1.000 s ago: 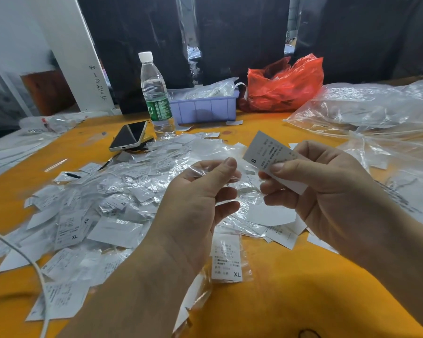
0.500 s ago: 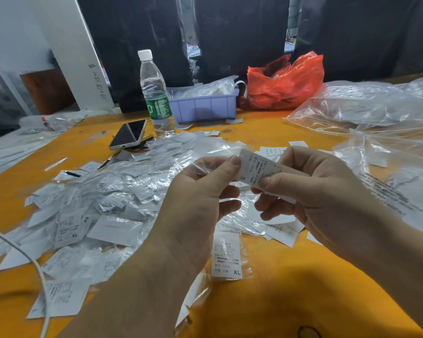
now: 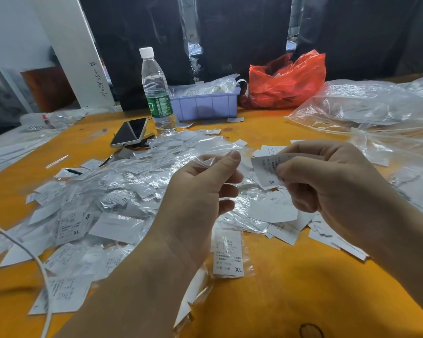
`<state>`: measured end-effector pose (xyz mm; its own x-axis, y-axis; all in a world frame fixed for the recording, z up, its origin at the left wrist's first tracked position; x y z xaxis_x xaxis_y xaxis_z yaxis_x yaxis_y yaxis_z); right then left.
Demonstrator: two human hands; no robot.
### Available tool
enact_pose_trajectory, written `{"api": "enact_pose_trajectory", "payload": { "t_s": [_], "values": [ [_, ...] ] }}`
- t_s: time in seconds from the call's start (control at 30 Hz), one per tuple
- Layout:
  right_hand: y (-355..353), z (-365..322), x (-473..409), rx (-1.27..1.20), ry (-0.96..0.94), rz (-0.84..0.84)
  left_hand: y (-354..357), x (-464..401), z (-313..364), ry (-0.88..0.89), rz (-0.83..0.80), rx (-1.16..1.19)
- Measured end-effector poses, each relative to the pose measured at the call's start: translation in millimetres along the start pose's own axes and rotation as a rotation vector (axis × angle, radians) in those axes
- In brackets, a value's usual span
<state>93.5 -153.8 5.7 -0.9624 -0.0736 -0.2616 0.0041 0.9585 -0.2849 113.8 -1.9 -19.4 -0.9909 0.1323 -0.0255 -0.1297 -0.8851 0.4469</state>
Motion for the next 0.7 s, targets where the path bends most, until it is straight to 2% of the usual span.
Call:
{"api": "enact_pose_trajectory", "payload": {
  "t_s": [0.17, 0.4, 0.7],
  "values": [
    [-3, -5, 2, 0.213, -0.031, 0.049, 7, 1, -3, -0.011, -0.067, -0.049],
    [-11, -8, 1, 0.233, -0.04, 0.115, 5, -1, -3, -0.024, -0.097, -0.044],
    [-11, -9, 0, 0.227, -0.049, 0.075, 5, -2, -4, -0.045, -0.108, -0.038]
  ]
}}
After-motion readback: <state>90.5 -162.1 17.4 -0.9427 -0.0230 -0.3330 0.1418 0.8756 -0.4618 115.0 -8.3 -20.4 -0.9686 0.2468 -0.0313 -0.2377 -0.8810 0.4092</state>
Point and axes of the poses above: each hand's wrist, its own x-axis away from the middle knuckle, its own y-axis out of the palm, z = x × y, the point moved 8 cm from there along -x, towards the middle knuckle, and after that the axes turned 14 degrees about x, right-handed, at the moved point
